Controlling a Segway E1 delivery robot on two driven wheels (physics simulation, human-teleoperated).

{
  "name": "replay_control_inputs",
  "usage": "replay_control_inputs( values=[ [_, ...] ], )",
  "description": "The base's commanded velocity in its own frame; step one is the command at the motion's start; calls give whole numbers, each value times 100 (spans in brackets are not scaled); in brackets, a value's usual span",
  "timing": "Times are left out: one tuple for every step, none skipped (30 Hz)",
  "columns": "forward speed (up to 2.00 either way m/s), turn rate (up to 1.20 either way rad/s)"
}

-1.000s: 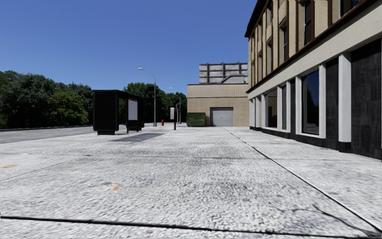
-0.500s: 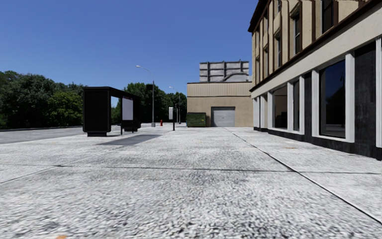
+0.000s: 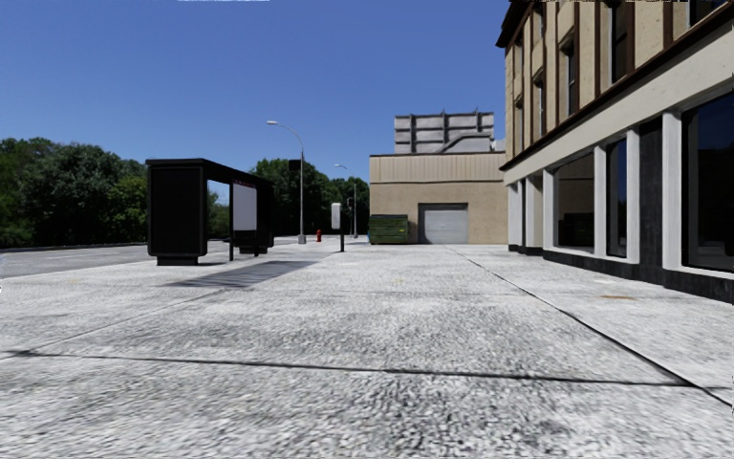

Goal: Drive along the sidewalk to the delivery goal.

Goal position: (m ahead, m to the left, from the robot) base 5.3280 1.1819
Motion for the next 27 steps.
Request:
replay_control_inputs(
  values=[
    [200,38],
    [200,38],
    [200,38],
    [200,39],
    [200,39],
    [200,40],
    [200,40],
    [200,40],
    [200,40],
    [200,40],
    [200,40],
    [200,40],
    [200,40],
    [200,40],
    [193,40],
    [184,40],
    [171,40],
    [162,40],
    [162,40],
    [156,43],
    [154,45],
    [153,46],
    [153,46],
    [153,46],
    [153,47],
    [152,47],
    [150,47]
  ],
)
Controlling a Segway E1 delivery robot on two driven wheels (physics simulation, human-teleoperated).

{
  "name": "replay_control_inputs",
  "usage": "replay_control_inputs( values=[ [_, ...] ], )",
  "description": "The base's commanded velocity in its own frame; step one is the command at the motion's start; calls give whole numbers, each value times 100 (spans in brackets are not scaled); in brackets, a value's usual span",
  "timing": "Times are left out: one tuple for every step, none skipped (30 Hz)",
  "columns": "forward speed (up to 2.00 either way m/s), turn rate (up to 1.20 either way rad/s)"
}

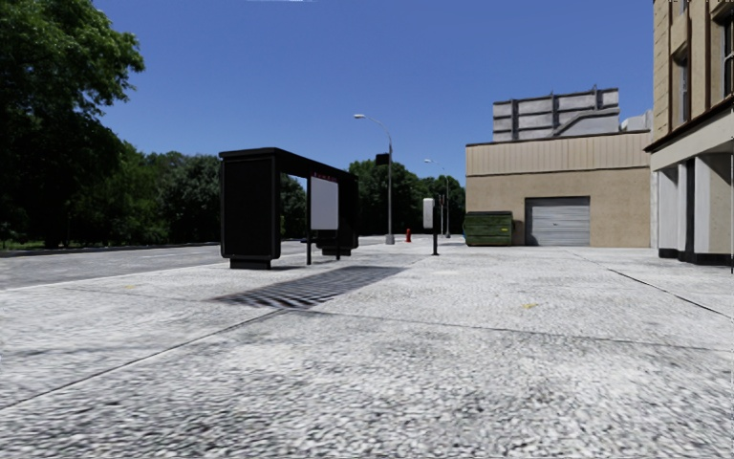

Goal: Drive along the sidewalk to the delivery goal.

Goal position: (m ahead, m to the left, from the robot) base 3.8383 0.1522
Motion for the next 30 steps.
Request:
replay_control_inputs(
  values=[
    [149,47],
    [149,47],
    [149,47],
    [149,47],
    [149,43],
    [149,42],
    [149,42],
    [149,42],
    [149,42],
    [149,42],
    [149,42],
    [149,42],
    [149,42],
    [149,42],
    [149,42],
    [149,42],
    [149,42],
    [149,42],
    [148,42],
    [147,42],
    [147,42],
    [146,42],
    [143,44],
    [141,46],
    [140,46],
    [139,33],
    [139,0],
    [139,0],
    [139,0],
    [139,0]
  ],
)
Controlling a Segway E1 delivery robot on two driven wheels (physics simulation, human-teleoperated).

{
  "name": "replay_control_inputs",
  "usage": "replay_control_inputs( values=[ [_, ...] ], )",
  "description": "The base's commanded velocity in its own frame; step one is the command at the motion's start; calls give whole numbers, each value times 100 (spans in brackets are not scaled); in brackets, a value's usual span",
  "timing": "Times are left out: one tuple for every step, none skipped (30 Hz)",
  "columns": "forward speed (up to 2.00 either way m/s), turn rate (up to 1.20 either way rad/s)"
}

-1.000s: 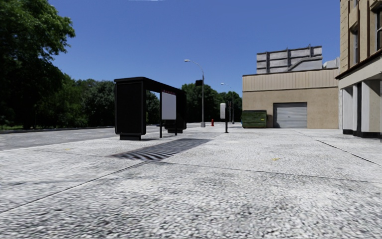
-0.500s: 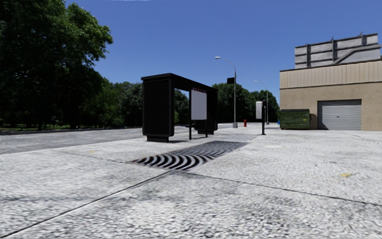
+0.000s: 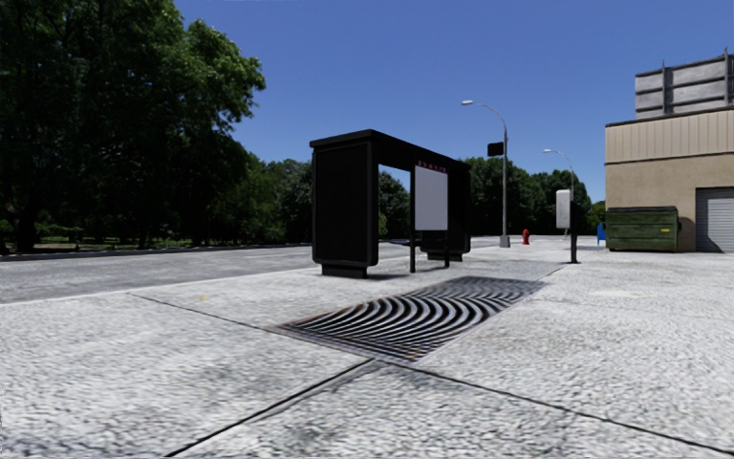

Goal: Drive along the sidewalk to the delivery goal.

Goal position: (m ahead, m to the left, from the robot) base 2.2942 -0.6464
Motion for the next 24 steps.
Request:
replay_control_inputs(
  values=[
    [139,0],
    [139,0],
    [138,0],
    [138,0],
    [136,0],
    [136,0],
    [135,0],
    [133,0],
    [130,0],
    [127,0],
    [125,0],
    [124,0],
    [123,0],
    [123,0],
    [122,0],
    [121,0],
    [120,0],
    [120,0],
    [120,0],
    [120,0],
    [120,0],
    [120,0],
    [128,0],
    [135,0]
  ],
)
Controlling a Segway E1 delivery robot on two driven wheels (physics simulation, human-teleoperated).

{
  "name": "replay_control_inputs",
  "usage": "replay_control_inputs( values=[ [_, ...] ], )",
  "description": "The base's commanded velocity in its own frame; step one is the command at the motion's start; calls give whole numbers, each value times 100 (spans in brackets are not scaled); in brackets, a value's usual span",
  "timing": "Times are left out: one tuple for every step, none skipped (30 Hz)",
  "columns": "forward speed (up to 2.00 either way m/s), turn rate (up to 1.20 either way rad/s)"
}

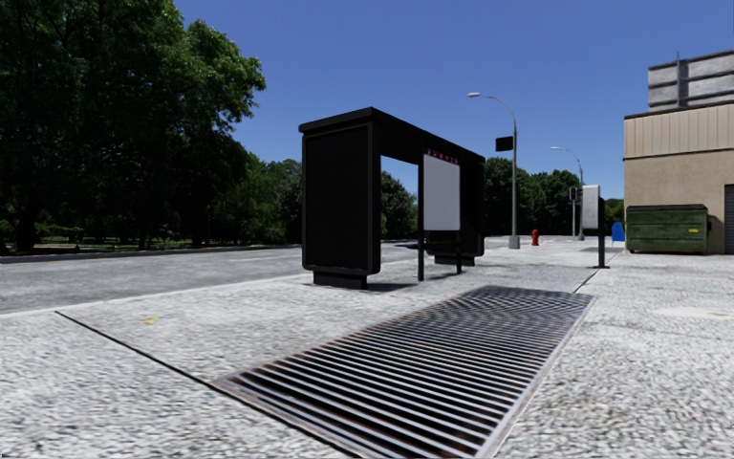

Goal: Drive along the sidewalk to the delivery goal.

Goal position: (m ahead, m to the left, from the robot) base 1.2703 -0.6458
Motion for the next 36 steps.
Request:
replay_control_inputs(
  values=[
    [138,0],
    [139,0],
    [139,0],
    [139,0],
    [139,0],
    [140,0],
    [140,0],
    [140,0],
    [140,0],
    [140,0],
    [140,0],
    [140,0],
    [140,0],
    [140,0],
    [140,0],
    [140,0],
    [140,0],
    [140,0],
    [137,0],
    [128,0],
    [0,0],
    [0,0],
    [0,0],
    [0,0],
    [0,0],
    [0,0],
    [0,0],
    [0,0],
    [0,0],
    [0,0],
    [0,0],
    [0,0],
    [0,0],
    [0,0],
    [0,0],
    [0,0]
  ],
)
